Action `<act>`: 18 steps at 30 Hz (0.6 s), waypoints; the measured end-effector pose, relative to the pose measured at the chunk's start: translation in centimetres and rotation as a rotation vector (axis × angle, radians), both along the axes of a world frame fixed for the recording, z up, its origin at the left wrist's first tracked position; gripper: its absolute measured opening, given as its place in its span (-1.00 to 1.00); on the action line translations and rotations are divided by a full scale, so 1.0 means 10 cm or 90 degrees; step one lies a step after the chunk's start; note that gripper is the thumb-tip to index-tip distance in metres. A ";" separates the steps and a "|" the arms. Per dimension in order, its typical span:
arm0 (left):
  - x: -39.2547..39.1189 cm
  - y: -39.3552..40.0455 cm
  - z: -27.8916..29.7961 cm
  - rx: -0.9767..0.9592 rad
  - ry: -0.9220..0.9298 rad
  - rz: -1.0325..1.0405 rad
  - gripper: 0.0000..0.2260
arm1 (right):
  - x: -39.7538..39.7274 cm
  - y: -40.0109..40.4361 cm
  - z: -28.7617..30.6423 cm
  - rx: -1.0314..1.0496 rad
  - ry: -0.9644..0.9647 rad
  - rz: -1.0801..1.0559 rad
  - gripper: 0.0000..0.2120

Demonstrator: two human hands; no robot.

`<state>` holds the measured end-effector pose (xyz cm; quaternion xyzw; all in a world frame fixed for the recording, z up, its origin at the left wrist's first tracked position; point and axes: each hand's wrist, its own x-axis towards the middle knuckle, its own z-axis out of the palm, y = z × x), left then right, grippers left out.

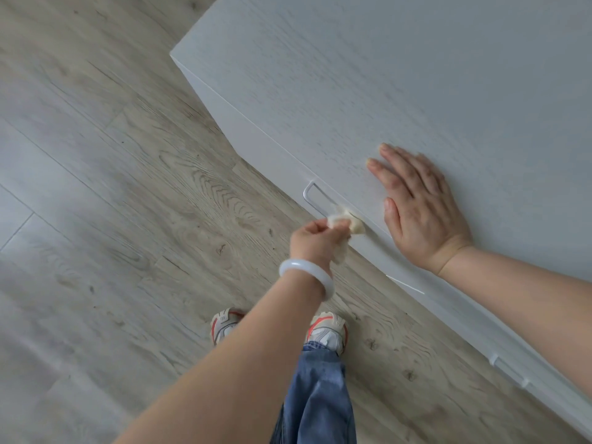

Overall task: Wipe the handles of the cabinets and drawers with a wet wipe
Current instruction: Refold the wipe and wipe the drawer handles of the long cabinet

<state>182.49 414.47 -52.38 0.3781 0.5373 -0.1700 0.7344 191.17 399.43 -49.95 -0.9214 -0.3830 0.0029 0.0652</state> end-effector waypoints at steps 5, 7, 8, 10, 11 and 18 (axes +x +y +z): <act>0.03 0.04 -0.05 0.027 0.001 0.016 -0.75 | 0.00 0.01 0.00 -0.001 0.002 0.000 -0.50; 0.06 0.12 -0.07 0.054 -0.014 0.073 -0.74 | 0.00 0.00 0.00 0.002 0.003 0.002 -0.50; 0.06 0.11 -0.06 0.062 -0.016 0.088 -0.75 | 0.00 0.00 0.00 0.002 0.004 0.002 -0.50; 0.03 -0.02 -0.02 0.054 0.000 0.069 -0.81 | 0.00 0.00 0.00 -0.001 0.005 0.000 -0.49; 0.02 -0.12 -0.02 0.037 0.007 0.052 -0.83 | 0.00 0.00 0.00 -0.004 0.006 0.000 -0.49; 0.04 0.03 -0.03 0.042 0.009 0.036 -0.74 | 0.00 0.01 0.00 0.003 0.002 -0.002 -0.50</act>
